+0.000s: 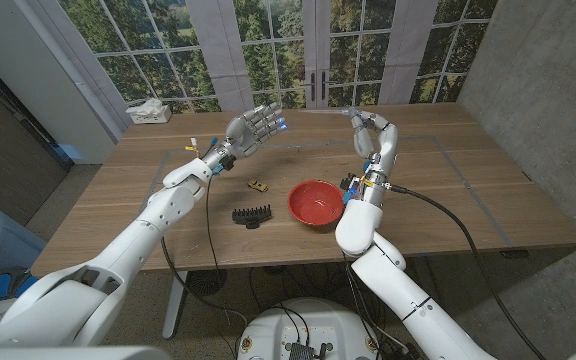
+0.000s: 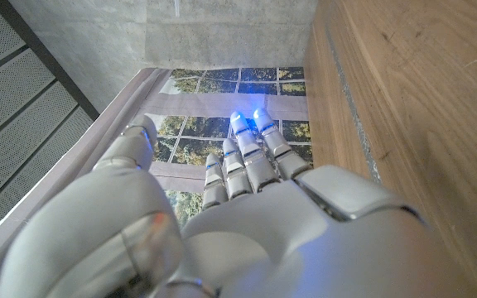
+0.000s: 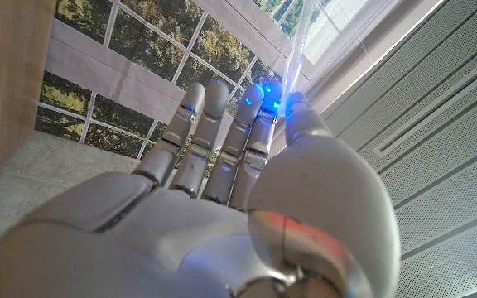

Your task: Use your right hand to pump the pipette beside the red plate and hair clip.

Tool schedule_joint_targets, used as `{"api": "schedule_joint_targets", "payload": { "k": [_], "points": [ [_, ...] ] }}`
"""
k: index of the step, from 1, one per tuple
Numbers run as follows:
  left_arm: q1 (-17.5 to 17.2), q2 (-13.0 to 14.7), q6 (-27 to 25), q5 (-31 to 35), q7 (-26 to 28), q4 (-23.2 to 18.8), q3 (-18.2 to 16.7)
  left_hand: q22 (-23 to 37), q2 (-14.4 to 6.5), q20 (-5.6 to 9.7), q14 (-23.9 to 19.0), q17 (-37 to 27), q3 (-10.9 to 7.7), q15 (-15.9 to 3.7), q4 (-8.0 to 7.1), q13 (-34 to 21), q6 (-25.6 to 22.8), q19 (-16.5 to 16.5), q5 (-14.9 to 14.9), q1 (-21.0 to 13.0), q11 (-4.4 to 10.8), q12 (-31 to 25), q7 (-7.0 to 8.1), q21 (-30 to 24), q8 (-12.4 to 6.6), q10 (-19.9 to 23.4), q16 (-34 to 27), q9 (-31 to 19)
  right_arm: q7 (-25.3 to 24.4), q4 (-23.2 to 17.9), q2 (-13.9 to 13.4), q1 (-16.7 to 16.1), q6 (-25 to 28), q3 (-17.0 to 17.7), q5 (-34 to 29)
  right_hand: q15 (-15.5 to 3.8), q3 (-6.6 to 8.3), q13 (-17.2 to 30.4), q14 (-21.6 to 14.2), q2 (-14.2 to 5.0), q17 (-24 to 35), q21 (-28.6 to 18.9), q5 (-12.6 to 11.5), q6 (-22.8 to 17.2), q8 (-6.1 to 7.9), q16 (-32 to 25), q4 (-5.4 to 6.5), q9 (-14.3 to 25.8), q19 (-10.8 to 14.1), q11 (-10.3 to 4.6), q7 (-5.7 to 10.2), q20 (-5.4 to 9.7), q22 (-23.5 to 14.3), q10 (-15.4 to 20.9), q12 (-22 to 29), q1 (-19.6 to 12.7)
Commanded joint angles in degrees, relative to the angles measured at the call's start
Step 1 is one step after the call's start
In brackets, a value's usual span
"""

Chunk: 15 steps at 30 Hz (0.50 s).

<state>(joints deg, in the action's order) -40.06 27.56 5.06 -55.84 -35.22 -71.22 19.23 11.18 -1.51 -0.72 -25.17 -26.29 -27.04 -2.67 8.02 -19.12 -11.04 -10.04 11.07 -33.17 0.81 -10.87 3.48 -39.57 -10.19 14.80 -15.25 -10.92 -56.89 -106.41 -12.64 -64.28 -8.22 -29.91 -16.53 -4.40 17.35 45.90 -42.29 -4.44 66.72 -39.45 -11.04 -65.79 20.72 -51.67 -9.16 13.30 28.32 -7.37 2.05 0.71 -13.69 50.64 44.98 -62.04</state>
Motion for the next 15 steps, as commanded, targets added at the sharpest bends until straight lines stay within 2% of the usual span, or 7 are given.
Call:
{"api": "schedule_joint_targets", "payload": {
  "k": [1, 15],
  "points": [
    [-0.29, 1.83, 1.22, -0.24, 0.46, 0.44, -1.85, 0.18, -0.15, -0.25, -0.31, 0.03, -0.12, -3.84, -0.18, -0.02, 0.07, -0.01, 0.03, 0.61, 0.11, -0.35, -0.15, 0.14, -0.37, -0.02, 0.07, -0.13, 4.6, -4.21, -3.17, -2.83, 1.71, 1.95, 1.83, -7.71, 0.33, 0.16, -0.58, 0.14, 0.25, -0.49, -0.39, 0.13, 0.02, 0.1, 0.13, 0.22, 0.05, 0.15, 0.15, -0.03, -0.08, -0.2, 0.34, 0.37],
    [0.25, 2.61, 0.98, -0.41, -0.91, 1.54, -2.17, 0.15, -0.38, -0.34, -1.01, 0.39, -0.4, -3.8, 0.08, 0.23, -0.4, -0.16, 0.07, 1.02, 0.12, -0.72, -0.34, 0.14, -0.68, 0.24, 0.1, -0.08, 8.07, -7.3, -6.38, -4.71, 2.33, 3.28, 1.63, -7.76, 0.38, 0.17, -0.5, 0.01, -0.12, -1.19, -0.42, 0.3, 0.05, 0.52, 0.13, 0.39, 0.43, 0.14, 0.24, 0.01, 0.0, -0.72, 0.27, 0.4]
  ]
}}
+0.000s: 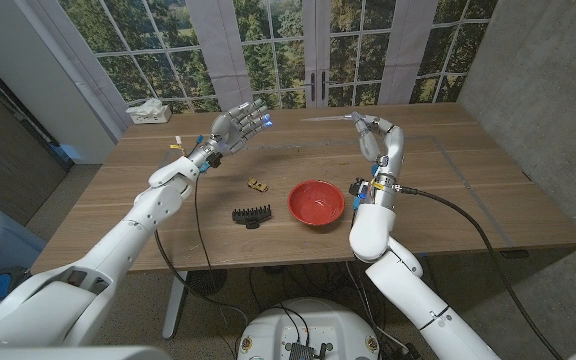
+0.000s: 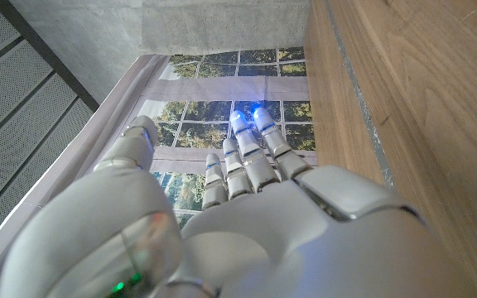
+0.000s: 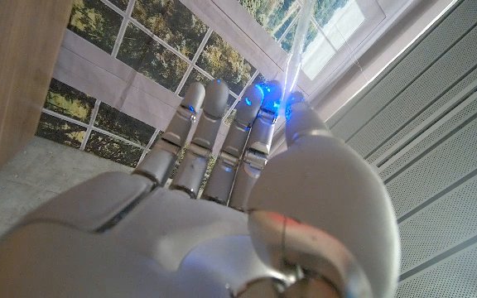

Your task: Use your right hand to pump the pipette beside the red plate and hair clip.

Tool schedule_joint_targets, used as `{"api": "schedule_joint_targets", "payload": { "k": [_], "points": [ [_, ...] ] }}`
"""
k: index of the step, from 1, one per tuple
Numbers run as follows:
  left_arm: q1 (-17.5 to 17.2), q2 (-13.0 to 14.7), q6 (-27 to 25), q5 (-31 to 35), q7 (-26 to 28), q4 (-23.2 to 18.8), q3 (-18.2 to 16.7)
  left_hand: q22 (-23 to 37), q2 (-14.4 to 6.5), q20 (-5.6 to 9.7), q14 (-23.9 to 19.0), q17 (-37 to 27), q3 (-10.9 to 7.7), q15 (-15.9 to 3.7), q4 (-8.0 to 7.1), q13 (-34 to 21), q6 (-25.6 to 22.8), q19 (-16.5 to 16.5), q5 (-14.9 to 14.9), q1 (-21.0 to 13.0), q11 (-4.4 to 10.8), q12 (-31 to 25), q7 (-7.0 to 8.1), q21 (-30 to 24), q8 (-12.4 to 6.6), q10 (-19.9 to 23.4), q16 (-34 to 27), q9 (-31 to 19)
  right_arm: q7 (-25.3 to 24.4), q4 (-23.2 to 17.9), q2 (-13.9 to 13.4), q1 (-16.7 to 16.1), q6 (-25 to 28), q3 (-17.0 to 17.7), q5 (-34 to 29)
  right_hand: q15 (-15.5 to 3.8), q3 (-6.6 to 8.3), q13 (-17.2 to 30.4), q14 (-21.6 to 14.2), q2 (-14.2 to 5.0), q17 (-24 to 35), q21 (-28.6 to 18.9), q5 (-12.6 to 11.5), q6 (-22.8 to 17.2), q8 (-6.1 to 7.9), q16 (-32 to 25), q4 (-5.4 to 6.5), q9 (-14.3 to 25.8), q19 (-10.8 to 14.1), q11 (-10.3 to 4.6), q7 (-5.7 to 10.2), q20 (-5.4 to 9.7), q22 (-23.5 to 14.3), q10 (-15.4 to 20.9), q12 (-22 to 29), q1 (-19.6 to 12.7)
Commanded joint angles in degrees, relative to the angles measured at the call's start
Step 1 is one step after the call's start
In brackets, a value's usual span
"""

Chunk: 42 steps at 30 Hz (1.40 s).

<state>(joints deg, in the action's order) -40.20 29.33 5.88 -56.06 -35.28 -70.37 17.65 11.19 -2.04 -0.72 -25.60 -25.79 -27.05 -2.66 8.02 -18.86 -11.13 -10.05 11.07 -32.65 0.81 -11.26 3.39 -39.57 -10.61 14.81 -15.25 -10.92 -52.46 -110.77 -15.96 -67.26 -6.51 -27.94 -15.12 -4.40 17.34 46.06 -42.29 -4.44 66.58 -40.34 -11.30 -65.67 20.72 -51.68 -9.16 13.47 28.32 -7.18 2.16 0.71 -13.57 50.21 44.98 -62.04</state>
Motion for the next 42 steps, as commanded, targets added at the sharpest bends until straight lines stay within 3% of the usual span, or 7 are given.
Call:
{"api": "schedule_joint_targets", "payload": {
  "k": [1, 18, 42],
  "points": [
    [0.39, 0.88, 0.05, -0.27, -0.91, 0.7, -0.62, 0.14, 0.15, -0.38, -0.59, -0.1, -0.41, -3.76, 0.08, -0.02, -0.33, -0.15, 0.07, 0.51, 0.14, -0.34, -0.28, 0.14, -0.27, 0.24, 0.11, -0.07, 4.21, -3.35, -3.48, -1.87, 0.96, 1.41, 0.18, -7.72, 0.39, 0.0, -0.52, -0.02, -0.03, -0.34, -0.16, 0.24, 0.02, 0.59, 0.19, 0.2, 0.43, -0.06, 0.19, 0.01, -0.12, -0.27, 0.28, 0.47],
    [1.16, 1.06, -0.49, -0.07, -2.34, 1.71, -0.23, 0.1, -0.09, -0.44, -0.85, 0.27, -0.76, -3.74, 0.37, 0.25, -0.81, -0.25, 0.11, 0.87, 0.13, -0.6, -0.42, 0.17, -0.47, 0.42, 0.31, -0.03, 6.76, -7.39, -6.73, -4.25, 2.13, 3.13, -1.7, -7.61, 0.9, -0.8, -0.69, -0.02, -0.71, -1.17, -0.21, 0.6, -0.19, 2.2, 0.28, 0.06, 0.69, -0.01, 0.21, 0.09, 0.04, -0.4, -0.12, 0.91],
    [1.7, 1.11, -0.76, 0.06, -2.94, 1.7, -0.17, 0.07, -0.31, -0.4, -0.92, 0.63, -1.09, -3.83, 0.7, 0.59, -0.86, -0.25, 0.11, 1.29, 0.05, -0.77, -0.44, 0.24, -0.47, 0.38, 0.56, 0.0, 12.85, -14.29, -13.33, -8.19, 4.95, 6.16, -5.21, -7.67, 1.59, -1.09, -1.39, 0.29, -0.57, -2.17, -0.19, 0.46, -0.35, 3.48, 0.14, -0.26, 0.7, -0.05, 0.3, 0.25, 0.28, -0.27, -0.13, 1.27]
  ]
}}
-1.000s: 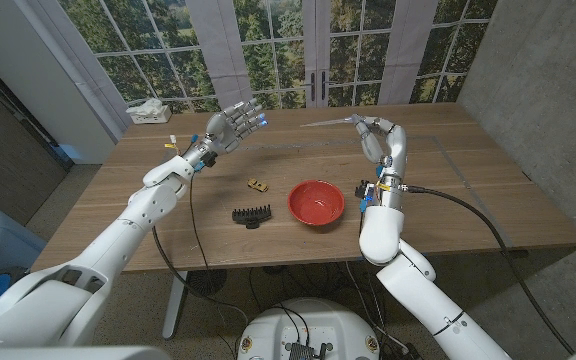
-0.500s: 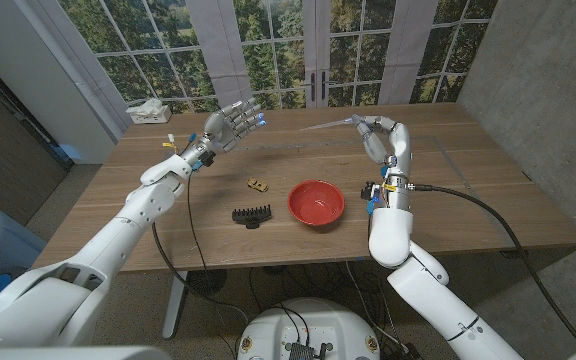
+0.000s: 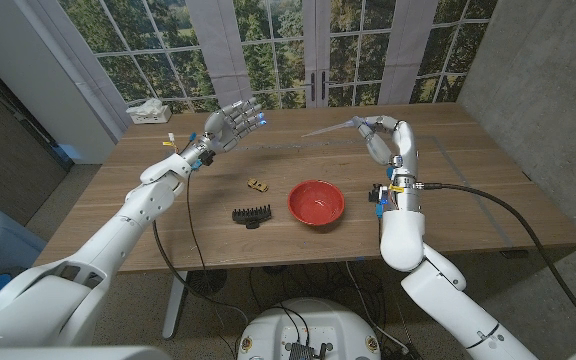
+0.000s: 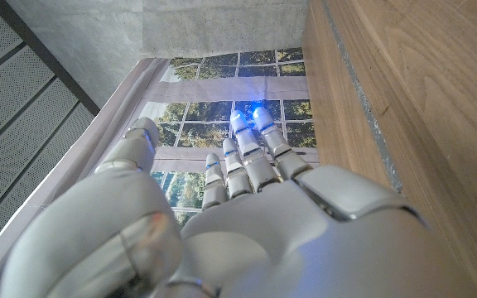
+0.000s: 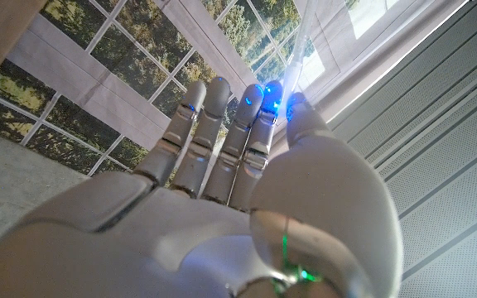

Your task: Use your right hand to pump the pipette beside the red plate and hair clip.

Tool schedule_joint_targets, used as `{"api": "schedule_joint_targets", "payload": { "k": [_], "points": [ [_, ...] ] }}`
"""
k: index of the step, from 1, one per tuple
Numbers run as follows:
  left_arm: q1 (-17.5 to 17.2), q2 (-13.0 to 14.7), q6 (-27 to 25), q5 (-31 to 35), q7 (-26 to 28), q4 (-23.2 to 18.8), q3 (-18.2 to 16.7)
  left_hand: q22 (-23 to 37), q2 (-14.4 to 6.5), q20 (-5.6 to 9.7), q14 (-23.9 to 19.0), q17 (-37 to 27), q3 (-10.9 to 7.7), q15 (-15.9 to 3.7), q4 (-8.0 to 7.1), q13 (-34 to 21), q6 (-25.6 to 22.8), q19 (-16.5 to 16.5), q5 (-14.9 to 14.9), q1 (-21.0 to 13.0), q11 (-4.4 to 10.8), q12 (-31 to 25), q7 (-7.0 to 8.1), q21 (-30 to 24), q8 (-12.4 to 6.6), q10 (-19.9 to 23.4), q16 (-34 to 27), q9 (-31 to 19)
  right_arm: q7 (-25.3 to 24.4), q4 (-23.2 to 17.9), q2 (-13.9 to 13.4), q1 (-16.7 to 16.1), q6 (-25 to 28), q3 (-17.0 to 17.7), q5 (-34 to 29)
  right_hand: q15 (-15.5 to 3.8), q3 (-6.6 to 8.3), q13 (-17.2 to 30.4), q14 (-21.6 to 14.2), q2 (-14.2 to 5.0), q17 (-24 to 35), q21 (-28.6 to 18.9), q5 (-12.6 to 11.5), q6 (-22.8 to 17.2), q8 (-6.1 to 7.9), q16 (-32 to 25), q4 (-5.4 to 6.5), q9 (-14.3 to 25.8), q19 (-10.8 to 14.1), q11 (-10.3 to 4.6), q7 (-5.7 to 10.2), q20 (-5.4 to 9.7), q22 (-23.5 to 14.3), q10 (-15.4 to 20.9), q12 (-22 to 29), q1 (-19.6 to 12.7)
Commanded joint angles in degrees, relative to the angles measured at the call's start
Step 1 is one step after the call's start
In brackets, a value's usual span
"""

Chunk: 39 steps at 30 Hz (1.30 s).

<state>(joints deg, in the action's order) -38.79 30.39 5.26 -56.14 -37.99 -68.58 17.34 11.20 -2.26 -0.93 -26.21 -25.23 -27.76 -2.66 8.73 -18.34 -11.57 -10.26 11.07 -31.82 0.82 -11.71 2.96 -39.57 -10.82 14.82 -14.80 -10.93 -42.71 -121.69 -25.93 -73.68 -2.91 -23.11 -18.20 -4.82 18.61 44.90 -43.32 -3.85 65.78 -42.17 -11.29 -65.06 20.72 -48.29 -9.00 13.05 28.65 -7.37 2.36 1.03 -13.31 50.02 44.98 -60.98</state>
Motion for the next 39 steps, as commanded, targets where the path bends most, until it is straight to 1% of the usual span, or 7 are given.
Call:
{"api": "schedule_joint_targets", "payload": {
  "k": [1, 2, 9, 16, 26, 31, 39],
  "points": [
    [0.39, 0.0, -0.12, 0.16, -0.37, 0.04, 0.18, 0.06, -0.13, -0.19, -0.31, 0.06, -0.38, -3.82, -0.01, 0.08, -0.42, -0.03, 0.11, 0.48, 0.05, -0.32, 0.01, 0.25, -0.26, 0.36, 0.1, 0.02, 3.28, -3.62, -3.61, -1.88, 1.48, 1.39, -2.47, -7.26, 0.35, 0.12, -0.38, -0.31, 0.25, -0.37, -0.2, -0.13, -0.37, 0.14, -0.02, 0.15, 0.35, 0.14, 0.12, -0.1, 0.03, -0.16, -0.12, 0.21],
    [0.53, -0.05, -0.18, 0.2, -0.45, 0.11, 0.27, 0.05, -0.14, -0.17, -0.31, 0.06, -0.37, -3.81, -0.02, 0.09, -0.43, -0.05, 0.1, 0.53, 0.08, -0.33, -0.01, 0.25, -0.27, 0.36, 0.1, 0.02, 3.74, -4.26, -4.16, -2.08, 2.17, 1.47, -3.3, -7.25, 0.39, 0.16, -0.42, -0.28, 0.33, -0.43, -0.19, -0.11, -0.39, 0.19, -0.02, 0.13, 0.32, 0.19, 0.15, -0.11, 0.05, -0.21, -0.11, 0.25],
    [0.85, -0.15, -0.4, 0.23, -0.82, 0.33, 0.46, 0.05, -0.19, -0.22, -0.31, 0.09, -0.41, -3.76, 0.14, 0.2, -0.49, -0.03, 0.09, 0.56, 0.09, -0.36, -0.04, 0.28, -0.28, 0.32, 0.1, 0.02, 4.72, -5.57, -5.09, -2.53, 3.22, 1.59, -5.06, -7.28, 0.65, 0.01, -0.41, -0.28, 0.52, -0.69, -0.17, -0.04, -0.48, 0.55, -0.03, 0.05, 0.23, 0.21, 0.1, -0.06, 0.11, -0.37, -0.25, 0.3],
    [0.97, -0.11, -0.43, 0.35, -1.02, 0.32, 0.56, 0.04, -0.26, -0.23, -0.35, 0.1, -0.41, -3.73, 0.23, 0.32, -0.6, -0.05, 0.07, 0.67, 0.16, -0.42, -0.07, 0.3, -0.32, 0.35, 0.05, 0.03, 6.83, -7.3, -6.8, -2.81, 4.77, 1.72, -7.02, -7.28, 0.96, -0.13, -0.43, -0.31, 0.48, -0.97, -0.17, 0.03, -0.55, 1.11, -0.05, 0.01, 0.14, 0.2, 0.21, 0.03, 0.19, -0.45, -0.35, 0.35],
    [0.99, -0.16, -0.52, 0.29, -1.19, 0.42, 0.58, 0.03, -0.37, -0.23, -0.35, 0.13, -0.46, -3.79, 0.38, 0.47, -0.72, 0.01, 0.06, 0.73, 0.14, -0.48, -0.15, 0.36, -0.35, 0.35, 0.04, 0.04, 8.14, -8.23, -7.79, -2.62, 5.54, 1.39, -9.13, -7.28, 1.35, -0.13, -0.62, -0.23, 0.61, -1.33, -0.15, 0.03, -0.61, 1.69, -0.1, -0.07, -0.02, -0.1, 0.25, 0.05, 0.28, -0.47, -0.36, 0.42],
    [1.04, -0.13, -0.68, 0.24, -1.43, 0.56, 0.61, 0.03, -0.36, -0.22, -0.35, 0.16, -0.46, -3.8, 0.42, 0.53, -0.83, -0.03, 0.04, 0.82, 0.07, -0.52, -0.12, 0.36, -0.38, 0.38, 0.05, 0.04, 9.07, -8.66, -8.41, -2.37, 5.94, 1.19, -10.07, -7.26, 1.5, -0.31, -0.67, -0.17, 0.6, -1.52, -0.12, 0.01, -0.64, 2.01, -0.1, -0.11, -0.06, 0.02, 0.27, 0.05, 0.33, -0.51, -0.47, 0.48],
    [0.88, -0.06, -0.65, 0.17, -1.35, 0.48, 0.46, 0.03, -0.42, -0.24, -0.33, 0.15, -0.46, -3.75, 0.53, 0.65, -0.9, -0.06, 0.03, 0.83, 0.0, -0.57, -0.12, 0.38, -0.39, 0.42, 0.01, 0.05, 11.33, -9.4, -9.44, -2.05, 6.37, 1.35, -9.87, -7.26, 1.74, -0.21, -0.76, -0.05, 0.71, -1.81, -0.09, 0.09, -0.73, 2.41, -0.13, -0.17, -0.18, -0.03, 0.26, 0.07, 0.41, -0.61, -0.45, 0.56]
  ]
}}
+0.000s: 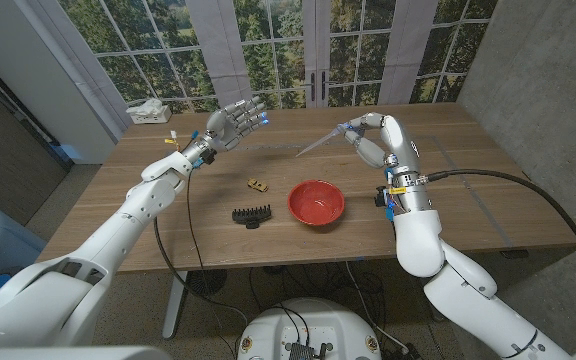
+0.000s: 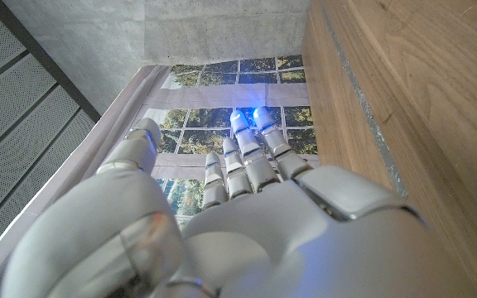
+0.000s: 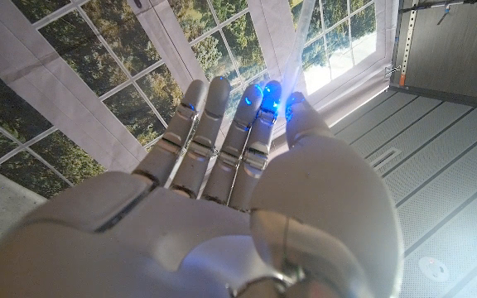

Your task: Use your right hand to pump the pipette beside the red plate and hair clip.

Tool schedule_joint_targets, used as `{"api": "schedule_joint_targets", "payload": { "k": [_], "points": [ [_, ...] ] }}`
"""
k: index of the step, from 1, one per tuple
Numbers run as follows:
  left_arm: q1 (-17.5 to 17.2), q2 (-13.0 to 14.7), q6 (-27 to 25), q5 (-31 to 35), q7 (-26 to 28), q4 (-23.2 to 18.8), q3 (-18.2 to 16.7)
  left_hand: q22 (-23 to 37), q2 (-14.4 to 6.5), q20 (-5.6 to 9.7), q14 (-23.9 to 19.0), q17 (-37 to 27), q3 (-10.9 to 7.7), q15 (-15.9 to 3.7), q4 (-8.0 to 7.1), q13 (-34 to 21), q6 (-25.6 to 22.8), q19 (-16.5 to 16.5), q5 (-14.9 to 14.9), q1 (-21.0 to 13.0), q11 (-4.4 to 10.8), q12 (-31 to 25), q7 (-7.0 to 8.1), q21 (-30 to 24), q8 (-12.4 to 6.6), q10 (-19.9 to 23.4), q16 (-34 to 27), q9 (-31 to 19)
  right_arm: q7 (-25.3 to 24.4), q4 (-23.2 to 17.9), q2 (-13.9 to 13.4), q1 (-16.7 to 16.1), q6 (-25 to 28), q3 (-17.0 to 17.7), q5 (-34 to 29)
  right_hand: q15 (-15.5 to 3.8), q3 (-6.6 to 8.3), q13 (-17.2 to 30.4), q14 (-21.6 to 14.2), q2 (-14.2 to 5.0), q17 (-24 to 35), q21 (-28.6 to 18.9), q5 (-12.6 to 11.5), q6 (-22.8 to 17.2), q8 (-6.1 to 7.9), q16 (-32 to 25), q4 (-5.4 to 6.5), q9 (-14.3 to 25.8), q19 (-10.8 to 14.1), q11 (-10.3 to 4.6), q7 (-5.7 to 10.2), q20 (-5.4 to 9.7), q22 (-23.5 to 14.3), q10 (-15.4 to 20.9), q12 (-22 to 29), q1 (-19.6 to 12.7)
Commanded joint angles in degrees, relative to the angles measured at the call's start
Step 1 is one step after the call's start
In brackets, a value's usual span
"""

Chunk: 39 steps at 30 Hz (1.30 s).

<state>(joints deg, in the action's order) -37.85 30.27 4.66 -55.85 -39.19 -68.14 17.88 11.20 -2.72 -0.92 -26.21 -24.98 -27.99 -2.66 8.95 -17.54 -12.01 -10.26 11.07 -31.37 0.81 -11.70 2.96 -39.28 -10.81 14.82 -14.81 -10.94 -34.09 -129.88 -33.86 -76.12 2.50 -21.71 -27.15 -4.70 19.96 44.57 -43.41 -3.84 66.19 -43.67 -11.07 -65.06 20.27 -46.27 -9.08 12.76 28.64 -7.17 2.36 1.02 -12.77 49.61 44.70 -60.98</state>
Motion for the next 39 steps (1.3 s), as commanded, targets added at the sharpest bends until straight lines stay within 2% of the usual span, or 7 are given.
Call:
{"api": "schedule_joint_targets", "payload": {
  "k": [1, 8, 14, 23, 39],
  "points": [
    [-0.06, 0.06, -0.06, -0.14, -0.18, 0.03, -0.09, 0.02, 0.04, -0.23, -0.34, -0.11, -0.22, -3.77, 0.31, -0.14, -0.46, -0.05, 0.03, 0.4, 0.08, -0.58, -0.12, 0.09, -0.39, 0.42, 0.01, 0.05, 3.21, -1.35, -1.79, 0.44, 0.96, 0.05, -0.73, -7.37, 0.42, 0.08, -0.71, -0.06, 0.32, -0.34, -0.31, 0.06, -0.28, 0.4, -0.05, 0.11, -0.19, -0.26, 0.31, 0.02, -0.12, -0.19, -0.2, 0.57],
    [0.0, 0.04, -0.08, -0.2, -0.48, 0.17, -0.08, 0.02, 0.01, -0.28, -0.33, -0.1, -0.23, -3.75, 0.36, -0.07, -0.39, -0.05, 0.02, 0.42, 0.14, -0.6, -0.08, 0.11, -0.34, 0.41, 0.0, 0.05, 4.94, -2.07, -2.48, 0.71, 1.93, 0.13, -0.8, -7.38, 0.55, -0.13, -0.84, 0.03, 0.42, -0.57, -0.27, 0.04, -0.31, 0.59, -0.07, 0.08, -0.24, -0.17, 0.3, -0.06, -0.07, -0.03, -0.26, 0.62],
    [0.1, 0.0, 0.01, -0.18, -0.73, 0.35, -0.07, 0.02, -0.06, -0.27, -0.29, -0.1, -0.26, -3.76, 0.44, 0.01, -0.35, -0.04, 0.02, 0.41, 0.13, -0.61, -0.06, 0.13, -0.32, 0.37, -0.01, 0.06, 6.41, -3.04, -2.96, 0.98, 4.82, -0.27, -2.56, -7.39, 0.6, -0.06, -0.99, 0.03, 0.38, -0.79, -0.22, -0.02, -0.33, 0.73, -0.03, 0.06, -0.34, -0.1, 0.11, -0.08, -0.01, 0.04, -0.19, 0.69],
    [0.23, 0.01, -0.11, -0.11, -0.98, 0.38, 0.04, 0.02, -0.03, -0.26, -0.28, -0.09, -0.21, -3.74, 0.49, 0.14, -0.52, -0.06, 0.0, 0.52, 0.06, -0.66, -0.1, 0.16, -0.36, 0.37, -0.05, 0.06, 6.42, -3.76, -3.38, 1.06, 7.7, -1.12, -5.62, -7.41, 0.71, -0.07, -1.21, -0.02, 0.56, -1.11, -0.18, 0.12, -0.42, 0.8, 0.0, 0.07, -0.51, -0.05, 0.2, -0.1, 0.06, -0.18, -0.3, 0.78],
    [0.19, 0.03, -0.25, -0.05, -0.81, 0.0, 0.12, 0.02, -0.03, -0.24, -0.28, -0.03, -0.23, -3.79, 0.63, 0.37, -0.54, 0.0, -0.01, 0.56, 0.03, -0.71, -0.05, 0.23, -0.34, 0.33, -0.09, 0.06, 6.7, -4.24, -4.26, 1.14, 8.65, -1.35, -6.56, -7.41, 0.86, -0.04, -1.43, 0.02, 0.59, -1.71, -0.16, 0.09, -0.47, 1.05, -0.06, 0.08, -0.61, 0.02, 0.07, -0.15, 0.18, 0.16, -0.18, 0.78]
  ]
}}
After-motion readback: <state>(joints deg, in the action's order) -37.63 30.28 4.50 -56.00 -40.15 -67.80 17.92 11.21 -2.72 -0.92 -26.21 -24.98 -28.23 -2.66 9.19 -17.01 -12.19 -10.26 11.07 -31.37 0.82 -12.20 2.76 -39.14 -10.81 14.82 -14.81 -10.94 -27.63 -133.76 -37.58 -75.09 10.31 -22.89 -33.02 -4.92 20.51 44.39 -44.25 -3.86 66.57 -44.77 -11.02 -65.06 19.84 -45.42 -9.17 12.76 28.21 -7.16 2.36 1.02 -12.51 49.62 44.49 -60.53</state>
